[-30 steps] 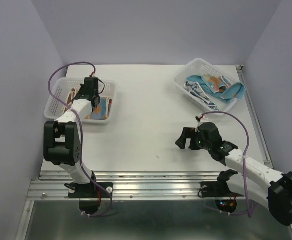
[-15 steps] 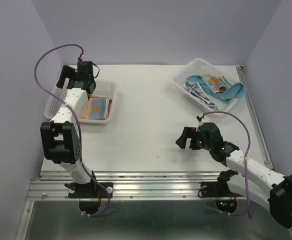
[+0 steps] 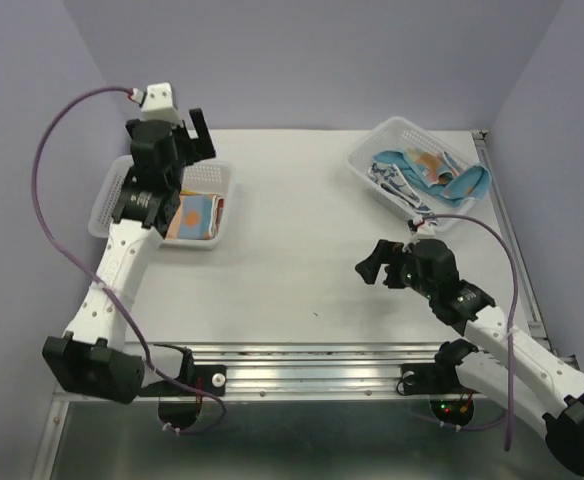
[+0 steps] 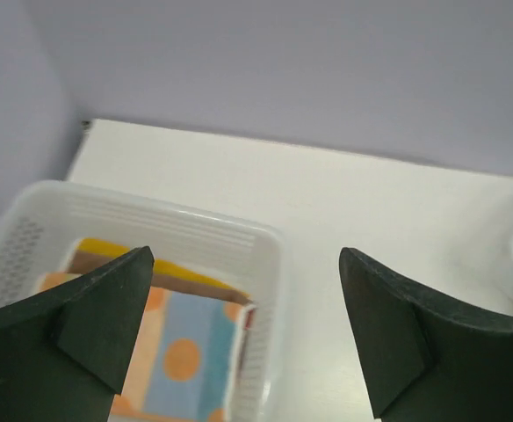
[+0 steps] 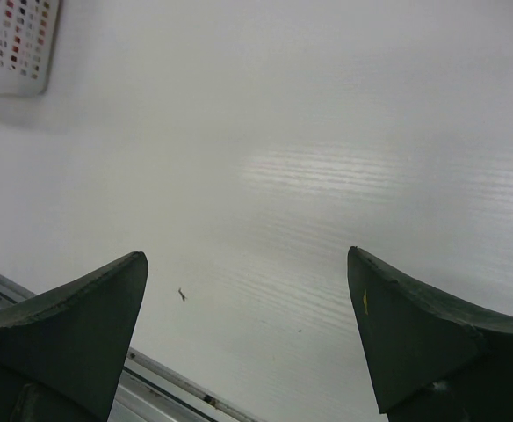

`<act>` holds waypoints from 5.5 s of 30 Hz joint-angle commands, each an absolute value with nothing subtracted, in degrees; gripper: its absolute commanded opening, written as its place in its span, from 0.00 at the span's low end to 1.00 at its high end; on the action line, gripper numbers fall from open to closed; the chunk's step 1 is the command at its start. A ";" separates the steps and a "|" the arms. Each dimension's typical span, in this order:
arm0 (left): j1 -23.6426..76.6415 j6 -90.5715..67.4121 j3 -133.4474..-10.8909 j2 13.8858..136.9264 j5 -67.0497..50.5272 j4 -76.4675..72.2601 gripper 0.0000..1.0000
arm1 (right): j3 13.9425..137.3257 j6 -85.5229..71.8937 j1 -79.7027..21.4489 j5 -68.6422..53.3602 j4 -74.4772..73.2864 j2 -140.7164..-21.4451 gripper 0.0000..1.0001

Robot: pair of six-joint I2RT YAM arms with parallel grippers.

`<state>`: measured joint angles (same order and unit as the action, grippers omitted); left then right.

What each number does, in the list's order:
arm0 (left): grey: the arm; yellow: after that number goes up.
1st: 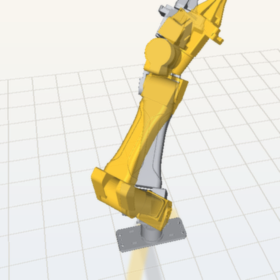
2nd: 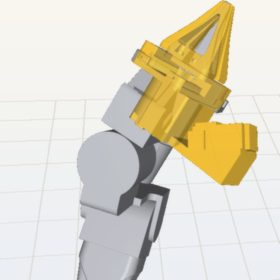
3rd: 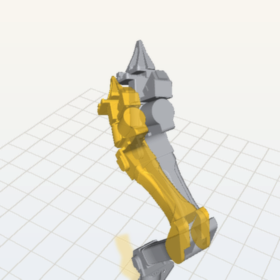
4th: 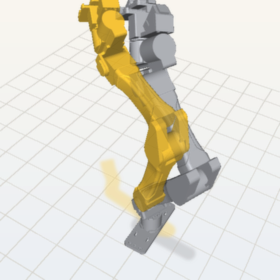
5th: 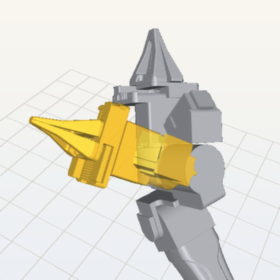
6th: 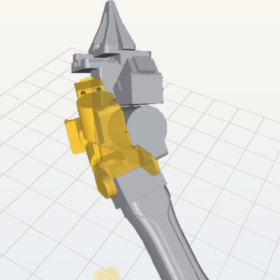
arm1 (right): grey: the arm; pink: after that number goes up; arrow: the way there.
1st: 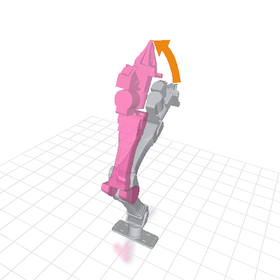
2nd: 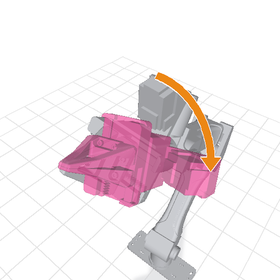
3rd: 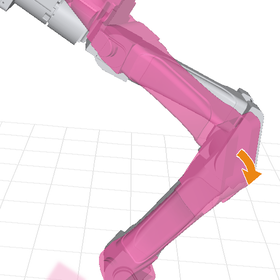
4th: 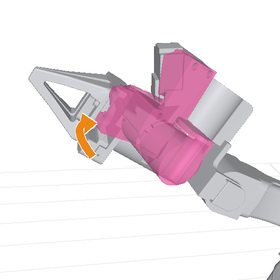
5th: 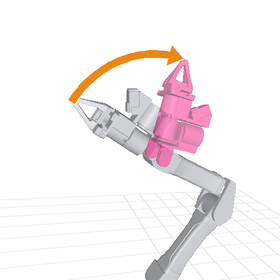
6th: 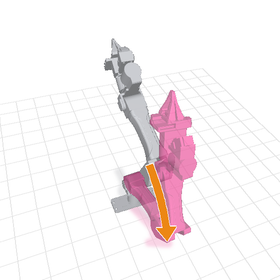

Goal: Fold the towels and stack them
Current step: Neatly place the folded towel into the bin, then grab crumpled towel, then move the towel to the center of the board

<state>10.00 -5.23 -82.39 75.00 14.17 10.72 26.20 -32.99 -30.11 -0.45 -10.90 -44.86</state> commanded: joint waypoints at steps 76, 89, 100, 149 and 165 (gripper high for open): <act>30.67 -28.65 -30.76 37.01 6.68 -10.46 0.99 | 99.72 -14.67 -9.75 2.22 -13.97 -78.31 0.01; 30.67 -33.57 -31.90 30.94 12.56 -1.94 0.99 | 121.89 -14.94 -20.74 -13.09 -17.40 -92.63 0.01; 30.67 -39.28 -32.69 30.94 20.12 4.83 0.99 | 92.90 -12.12 -36.11 2.87 -12.84 -85.27 0.01; 30.59 -46.23 -28.92 32.52 17.67 8.35 0.99 | 60.02 -26.01 -65.40 5.01 15.21 -95.18 0.33; 30.59 -48.25 -25.75 32.96 15.64 10.81 0.99 | 47.11 -22.15 -66.35 -7.73 1.24 -84.72 0.76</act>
